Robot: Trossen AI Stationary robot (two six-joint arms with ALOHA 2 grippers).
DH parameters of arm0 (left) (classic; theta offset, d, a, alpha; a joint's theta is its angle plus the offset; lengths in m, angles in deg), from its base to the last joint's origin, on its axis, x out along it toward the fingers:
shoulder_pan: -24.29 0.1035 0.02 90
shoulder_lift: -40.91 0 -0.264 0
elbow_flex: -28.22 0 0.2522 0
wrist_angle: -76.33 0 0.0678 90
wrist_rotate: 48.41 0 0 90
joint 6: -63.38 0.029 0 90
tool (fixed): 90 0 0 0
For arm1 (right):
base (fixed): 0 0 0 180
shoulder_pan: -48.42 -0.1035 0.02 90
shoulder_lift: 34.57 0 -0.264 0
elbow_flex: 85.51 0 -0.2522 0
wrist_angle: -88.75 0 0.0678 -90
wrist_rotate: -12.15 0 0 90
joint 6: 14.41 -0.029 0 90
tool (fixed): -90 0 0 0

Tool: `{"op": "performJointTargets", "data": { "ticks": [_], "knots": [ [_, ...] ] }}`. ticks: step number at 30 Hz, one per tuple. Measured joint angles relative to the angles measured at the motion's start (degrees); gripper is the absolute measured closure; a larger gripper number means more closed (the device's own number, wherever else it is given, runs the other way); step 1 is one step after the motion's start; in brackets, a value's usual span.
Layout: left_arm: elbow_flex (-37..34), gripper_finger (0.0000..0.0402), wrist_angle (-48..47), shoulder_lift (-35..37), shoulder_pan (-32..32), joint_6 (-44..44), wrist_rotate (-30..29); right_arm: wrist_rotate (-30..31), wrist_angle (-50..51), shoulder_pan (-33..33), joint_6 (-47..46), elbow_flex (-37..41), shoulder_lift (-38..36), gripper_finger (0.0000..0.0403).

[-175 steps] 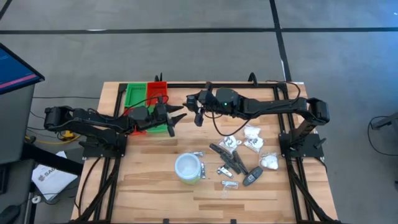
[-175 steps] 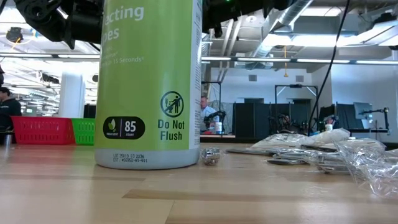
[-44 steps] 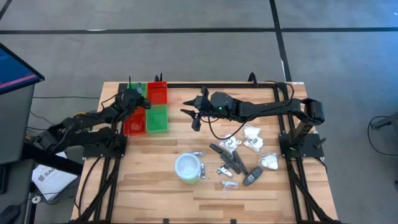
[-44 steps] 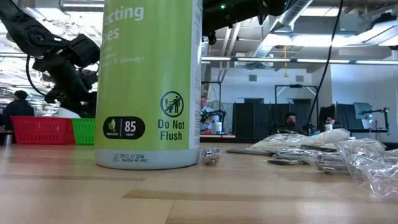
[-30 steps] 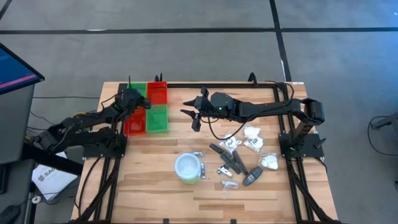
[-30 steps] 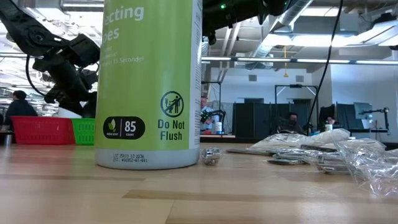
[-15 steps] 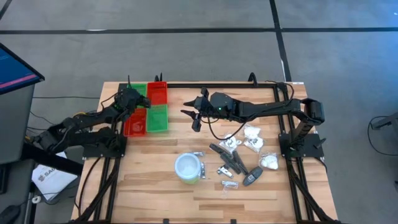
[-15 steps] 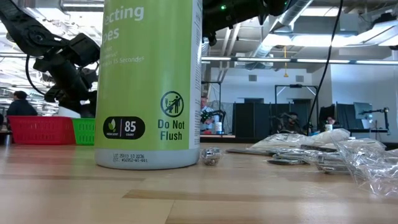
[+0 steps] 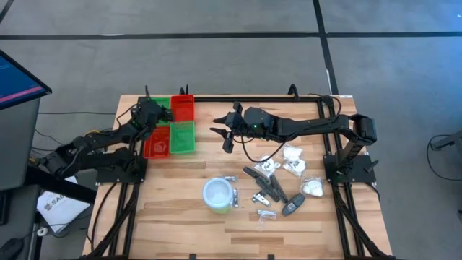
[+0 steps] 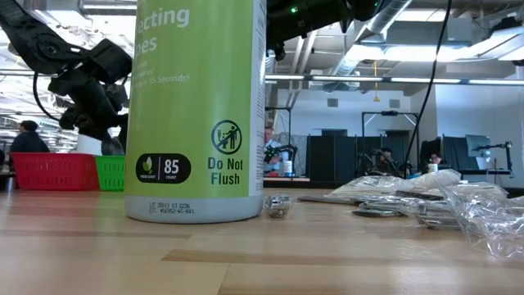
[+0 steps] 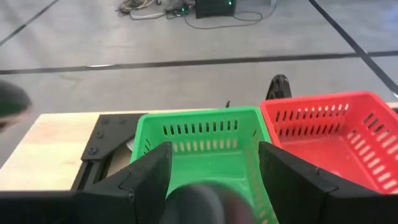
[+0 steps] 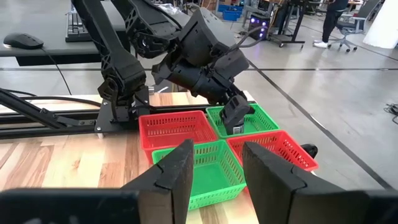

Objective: Pick & Place Travel size toiletries
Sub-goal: Put the gray deodorant into the top green bin, then put the white cotton pack into the top red bin

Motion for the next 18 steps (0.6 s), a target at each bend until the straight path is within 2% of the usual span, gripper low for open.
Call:
{"op": "performJointTargets", "data": {
  "ticks": [18],
  "knots": [
    [0.0, 0.0169, 1.2, 0.02, 0.52, 0.15, -0.8, 0.01, 1.23, -0.02, 0.0, 0.0, -0.18, 0.0274]
  ]
}}
